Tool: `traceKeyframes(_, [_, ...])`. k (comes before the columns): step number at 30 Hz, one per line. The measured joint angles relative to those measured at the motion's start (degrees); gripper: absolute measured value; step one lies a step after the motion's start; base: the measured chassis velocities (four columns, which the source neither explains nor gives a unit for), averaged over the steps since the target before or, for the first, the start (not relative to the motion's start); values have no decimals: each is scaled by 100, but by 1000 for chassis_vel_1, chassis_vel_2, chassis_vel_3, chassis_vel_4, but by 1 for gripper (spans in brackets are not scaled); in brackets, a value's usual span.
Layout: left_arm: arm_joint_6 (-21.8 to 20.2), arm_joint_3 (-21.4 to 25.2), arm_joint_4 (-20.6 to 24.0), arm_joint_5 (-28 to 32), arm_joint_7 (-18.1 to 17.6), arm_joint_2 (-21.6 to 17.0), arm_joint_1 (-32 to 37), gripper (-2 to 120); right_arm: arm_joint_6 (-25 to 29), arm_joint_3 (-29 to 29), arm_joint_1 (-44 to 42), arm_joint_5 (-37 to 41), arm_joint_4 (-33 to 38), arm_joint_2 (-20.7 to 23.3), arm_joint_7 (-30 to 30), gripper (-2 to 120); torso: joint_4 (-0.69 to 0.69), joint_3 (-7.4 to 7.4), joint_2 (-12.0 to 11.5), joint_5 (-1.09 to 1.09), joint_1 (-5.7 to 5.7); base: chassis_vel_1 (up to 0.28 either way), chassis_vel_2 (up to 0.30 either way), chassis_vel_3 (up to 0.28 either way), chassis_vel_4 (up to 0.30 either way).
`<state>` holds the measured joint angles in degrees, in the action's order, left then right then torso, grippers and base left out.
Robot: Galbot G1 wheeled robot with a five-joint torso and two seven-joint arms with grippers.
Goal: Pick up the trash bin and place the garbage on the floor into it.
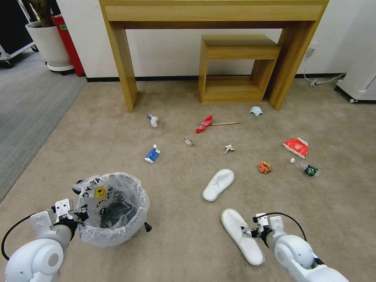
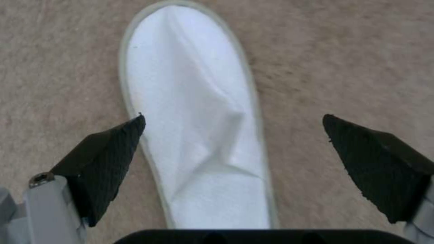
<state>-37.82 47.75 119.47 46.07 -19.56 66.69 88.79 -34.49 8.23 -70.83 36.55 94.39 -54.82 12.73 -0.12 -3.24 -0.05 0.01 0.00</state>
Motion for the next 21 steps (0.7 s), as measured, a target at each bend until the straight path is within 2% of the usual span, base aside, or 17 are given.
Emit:
traceKeyframes(12, [43,6,-58,-13,-1,46,-18,1,343,-648,517,-240,-758,-139,-30,96,0,0,0,-1,0,0,0,0,0])
traceKeyframes(16, [68,8,-59,-11,2,46,-19,1,502,-793,610,-325,-961,-233,-43,88,0,0,0,-1,0,0,0,0,0])
traceKeyframes(21, [100,9,-63,-10,21,52,-19,1,689,-967,731,-397,-1176,-356,-61,68,0,1,0,-2,0,0,0,0,0])
